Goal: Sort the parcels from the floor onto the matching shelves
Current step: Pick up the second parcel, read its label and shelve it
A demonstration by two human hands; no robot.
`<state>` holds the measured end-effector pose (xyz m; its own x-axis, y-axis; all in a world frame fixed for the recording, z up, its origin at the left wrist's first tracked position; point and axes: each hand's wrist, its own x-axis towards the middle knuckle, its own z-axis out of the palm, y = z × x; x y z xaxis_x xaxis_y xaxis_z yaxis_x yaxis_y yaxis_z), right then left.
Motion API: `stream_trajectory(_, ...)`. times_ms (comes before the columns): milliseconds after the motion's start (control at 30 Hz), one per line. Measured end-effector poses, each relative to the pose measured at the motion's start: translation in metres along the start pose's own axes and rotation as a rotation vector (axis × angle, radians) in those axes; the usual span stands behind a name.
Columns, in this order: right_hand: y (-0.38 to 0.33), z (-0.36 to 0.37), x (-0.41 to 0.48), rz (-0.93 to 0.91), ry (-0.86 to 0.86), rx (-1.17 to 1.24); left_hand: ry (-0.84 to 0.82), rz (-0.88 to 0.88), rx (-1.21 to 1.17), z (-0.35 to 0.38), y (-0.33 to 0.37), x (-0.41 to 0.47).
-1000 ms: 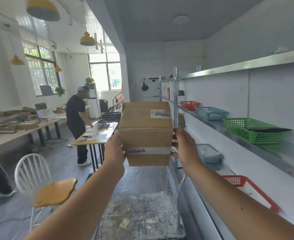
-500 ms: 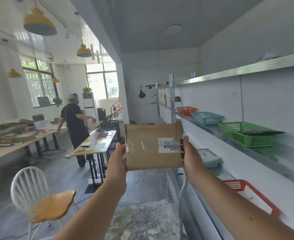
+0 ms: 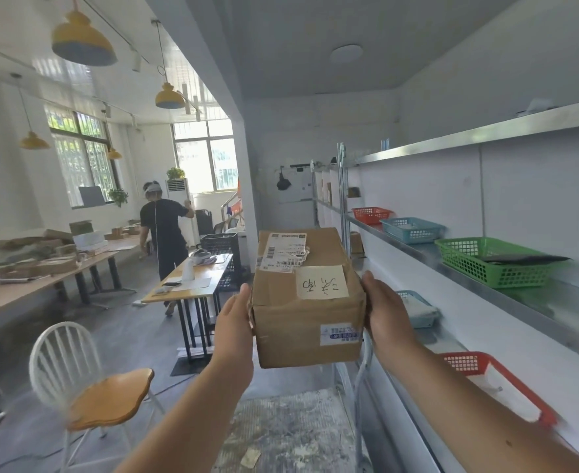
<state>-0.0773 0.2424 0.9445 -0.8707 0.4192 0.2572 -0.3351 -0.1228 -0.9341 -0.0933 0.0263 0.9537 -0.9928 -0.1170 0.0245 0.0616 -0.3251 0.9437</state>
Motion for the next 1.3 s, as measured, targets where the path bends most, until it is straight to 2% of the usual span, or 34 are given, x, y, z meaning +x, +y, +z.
stream_trajectory(367, 0.007, 0.001, -0.014, 0.118, -0.108, 0.046, -0.046, 0.024, 0.015, -0.007, -0.004, -0.009)
stream_trajectory(533, 0.015, 0.0, -0.014, 0.131, -0.159, 0.024, -0.045, -0.018, -0.062, -0.017, -0.006, -0.001)
stream_trajectory(733, 0.02, 0.002, -0.018, 0.122, -0.286, 0.01, -0.053, 0.065, -0.012, -0.02, 0.0, -0.001)
stream_trajectory(900, 0.029, 0.007, -0.024, 0.2, -0.345, 0.018, -0.061, 0.088, -0.012, -0.024, -0.002, 0.003)
stream_trajectory(1100, 0.039, 0.01, -0.026, 0.163, -0.337, 0.076, -0.076, 0.09, 0.051, -0.027, -0.002, 0.0)
stream_trajectory(1233, 0.046, 0.011, -0.029, 0.127, -0.3, 0.127, -0.085, 0.167, 0.097, -0.029, -0.003, 0.005)
stream_trajectory(1300, 0.048, 0.012, -0.029, 0.096, -0.283, 0.119, -0.035, 0.206, 0.107, -0.026, 0.002, 0.005)
